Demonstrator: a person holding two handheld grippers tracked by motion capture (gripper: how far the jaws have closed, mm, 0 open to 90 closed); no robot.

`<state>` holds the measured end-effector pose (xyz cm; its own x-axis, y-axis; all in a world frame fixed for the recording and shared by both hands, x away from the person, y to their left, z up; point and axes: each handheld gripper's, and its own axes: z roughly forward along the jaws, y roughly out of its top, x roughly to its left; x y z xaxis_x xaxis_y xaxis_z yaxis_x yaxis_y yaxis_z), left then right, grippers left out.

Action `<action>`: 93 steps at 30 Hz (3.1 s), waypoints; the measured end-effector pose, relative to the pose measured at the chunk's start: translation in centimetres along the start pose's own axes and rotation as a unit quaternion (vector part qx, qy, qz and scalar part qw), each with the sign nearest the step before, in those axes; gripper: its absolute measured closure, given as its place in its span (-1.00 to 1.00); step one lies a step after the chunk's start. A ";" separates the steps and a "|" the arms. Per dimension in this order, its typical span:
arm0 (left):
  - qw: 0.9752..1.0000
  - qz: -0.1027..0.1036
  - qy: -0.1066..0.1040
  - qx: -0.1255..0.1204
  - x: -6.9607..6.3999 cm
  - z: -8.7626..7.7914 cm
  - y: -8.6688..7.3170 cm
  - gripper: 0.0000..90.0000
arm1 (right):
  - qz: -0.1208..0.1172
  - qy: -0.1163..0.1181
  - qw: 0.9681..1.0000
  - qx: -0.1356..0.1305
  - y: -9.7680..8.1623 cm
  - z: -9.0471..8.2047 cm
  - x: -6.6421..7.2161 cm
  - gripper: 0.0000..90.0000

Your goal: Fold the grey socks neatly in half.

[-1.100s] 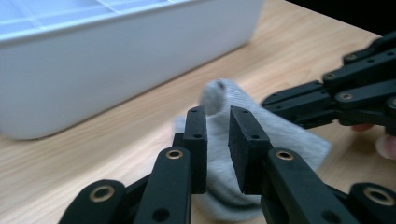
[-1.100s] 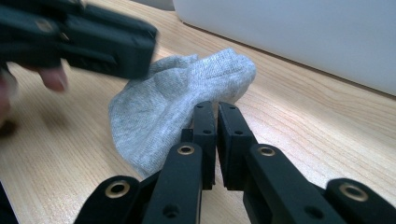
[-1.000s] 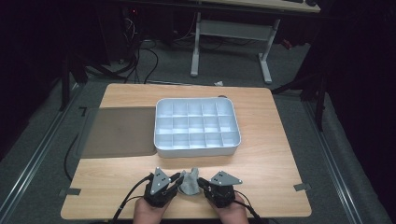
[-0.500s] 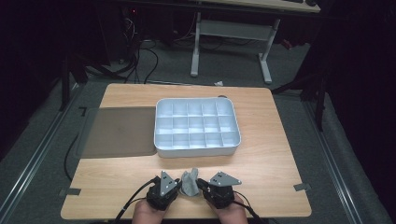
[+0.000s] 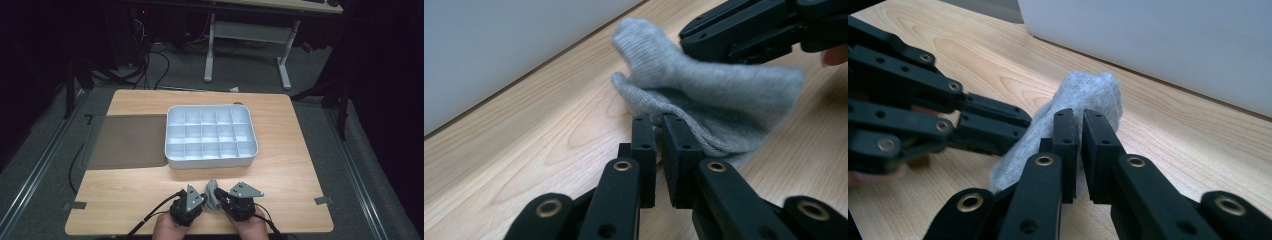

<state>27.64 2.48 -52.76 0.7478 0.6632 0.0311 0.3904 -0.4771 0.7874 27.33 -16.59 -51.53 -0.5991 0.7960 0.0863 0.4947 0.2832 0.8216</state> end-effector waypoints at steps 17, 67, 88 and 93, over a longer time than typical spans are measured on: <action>1.000 0.021 -0.015 0.004 -0.8 0.8 0.3 0.97 | 0.005 0.005 1.000 -0.003 -0.1 0.0 0.3 0.90; 0.996 -0.059 -0.040 -0.054 0.9 2.5 2.7 1.00 | -0.008 0.025 1.000 0.007 -1.5 0.1 -0.5 1.00; 0.997 -0.047 -0.029 -0.054 0.4 2.3 2.4 1.00 | 0.043 0.013 0.999 0.016 -1.4 -1.6 -0.7 0.21; 0.997 -0.046 -0.030 -0.057 0.4 2.1 2.3 1.00 | 0.061 0.013 0.997 0.042 -1.6 -1.0 -1.2 0.08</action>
<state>29.92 0.42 -52.27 0.7435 0.6641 -0.0782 0.3972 -0.3445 0.8506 26.58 -18.55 -52.41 -0.5460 0.8140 0.1980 0.6159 0.2299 0.7536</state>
